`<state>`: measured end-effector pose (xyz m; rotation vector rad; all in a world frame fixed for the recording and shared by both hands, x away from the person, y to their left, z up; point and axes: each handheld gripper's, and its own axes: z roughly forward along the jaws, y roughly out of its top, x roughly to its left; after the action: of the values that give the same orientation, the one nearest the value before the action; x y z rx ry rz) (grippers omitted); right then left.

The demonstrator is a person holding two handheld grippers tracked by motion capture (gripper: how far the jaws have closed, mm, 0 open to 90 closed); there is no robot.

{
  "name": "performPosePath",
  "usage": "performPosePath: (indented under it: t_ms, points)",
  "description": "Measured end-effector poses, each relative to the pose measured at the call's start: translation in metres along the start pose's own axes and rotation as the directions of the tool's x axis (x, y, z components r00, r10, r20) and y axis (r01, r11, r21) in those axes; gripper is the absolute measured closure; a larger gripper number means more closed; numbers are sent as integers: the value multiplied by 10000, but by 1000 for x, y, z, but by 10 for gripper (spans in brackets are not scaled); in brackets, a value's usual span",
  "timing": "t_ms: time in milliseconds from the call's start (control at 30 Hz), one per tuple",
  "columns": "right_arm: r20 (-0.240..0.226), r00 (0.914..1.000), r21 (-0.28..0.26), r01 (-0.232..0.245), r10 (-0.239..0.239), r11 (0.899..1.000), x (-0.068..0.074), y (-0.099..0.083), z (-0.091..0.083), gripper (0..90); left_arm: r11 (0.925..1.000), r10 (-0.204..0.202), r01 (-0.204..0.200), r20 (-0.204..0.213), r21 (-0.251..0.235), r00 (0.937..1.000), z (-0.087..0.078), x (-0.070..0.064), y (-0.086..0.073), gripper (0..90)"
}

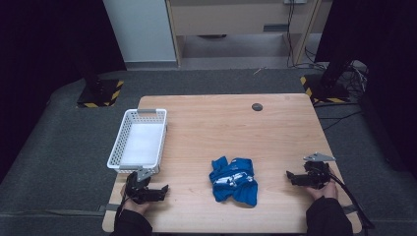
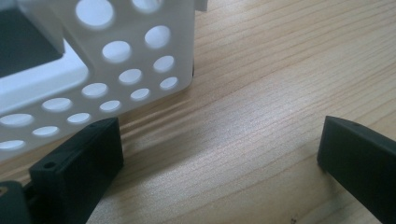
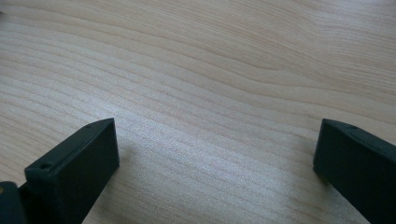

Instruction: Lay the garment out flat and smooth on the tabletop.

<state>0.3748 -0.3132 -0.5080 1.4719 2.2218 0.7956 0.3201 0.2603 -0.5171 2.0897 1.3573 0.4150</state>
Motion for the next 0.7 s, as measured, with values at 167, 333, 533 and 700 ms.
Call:
performPosePath:
  t_ms: [167, 333, 533, 700]
  points:
    - [115, 9999, -22, -124, 124, 9999, 3, -1, -1, 7, 10000, 5, -5, 14, 11, 10000, 0, -1, 0, 0]
    - [206, 9995, -21, -242, 243, 9997, 6, -3, -3, 7, 9998, -113, 114, -80, 159, 9999, -1, -3, 1, 1]
    - [264, 9992, -13, -301, 301, 9995, 6, -3, -3, 7, 9995, -217, 220, -164, 215, 9996, -1, -4, 2, 4]
    - [324, 9988, 27, -376, 375, 9993, 6, -3, -4, 11, 9986, -449, 449, -11, 288, 9990, -3, -5, 4, 23]
